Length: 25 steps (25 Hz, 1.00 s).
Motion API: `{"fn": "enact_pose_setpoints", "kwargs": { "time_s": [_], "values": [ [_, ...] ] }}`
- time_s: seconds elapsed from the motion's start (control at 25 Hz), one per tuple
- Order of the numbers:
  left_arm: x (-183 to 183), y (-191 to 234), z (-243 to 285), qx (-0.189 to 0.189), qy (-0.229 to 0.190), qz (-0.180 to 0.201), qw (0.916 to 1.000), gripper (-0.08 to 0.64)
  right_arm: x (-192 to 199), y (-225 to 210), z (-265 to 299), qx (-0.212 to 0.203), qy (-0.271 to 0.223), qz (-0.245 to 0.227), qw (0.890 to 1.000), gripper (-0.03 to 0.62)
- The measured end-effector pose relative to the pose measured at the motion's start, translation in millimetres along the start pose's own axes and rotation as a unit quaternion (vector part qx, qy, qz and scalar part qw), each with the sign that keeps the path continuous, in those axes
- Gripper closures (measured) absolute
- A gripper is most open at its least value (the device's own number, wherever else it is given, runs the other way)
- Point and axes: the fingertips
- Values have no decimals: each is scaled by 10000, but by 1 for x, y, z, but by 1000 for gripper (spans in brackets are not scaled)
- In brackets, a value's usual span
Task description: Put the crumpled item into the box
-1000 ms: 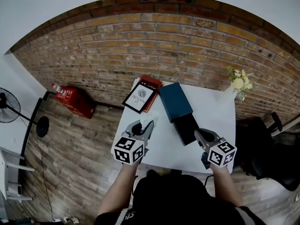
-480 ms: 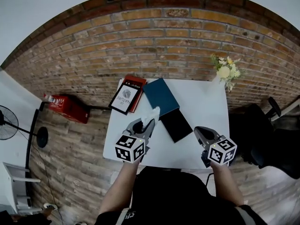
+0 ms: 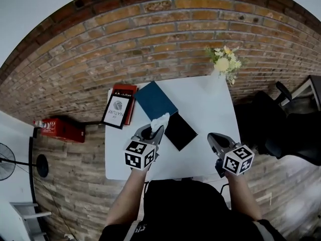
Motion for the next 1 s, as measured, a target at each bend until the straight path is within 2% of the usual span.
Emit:
{"fn": "enact_pose_setpoints", "kwargs": {
  "time_s": [0.24, 0.44, 0.8, 1.0],
  "values": [
    [13, 2, 32, 156, 324, 53, 9993, 492, 10, -21, -21, 408, -19, 208, 9990, 592],
    [28, 3, 55, 195, 648, 137, 9976, 492, 15, -35, -32, 594, -34, 344, 9976, 592],
    [65, 14, 96, 146, 1327, 239, 9908, 492, 22, -57, -33, 701, -31, 481, 9964, 592],
    [85, 27, 108, -26, 1679, 484, 9846, 492, 27, -58, -26, 676, 9, 502, 9965, 592]
  ]
}}
Point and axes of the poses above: the fingertips, and each gripper's own axes: z forward along the fingers, y to its left, x out of its underside, and after that the axes turned 9 degrees about -z, right-handed
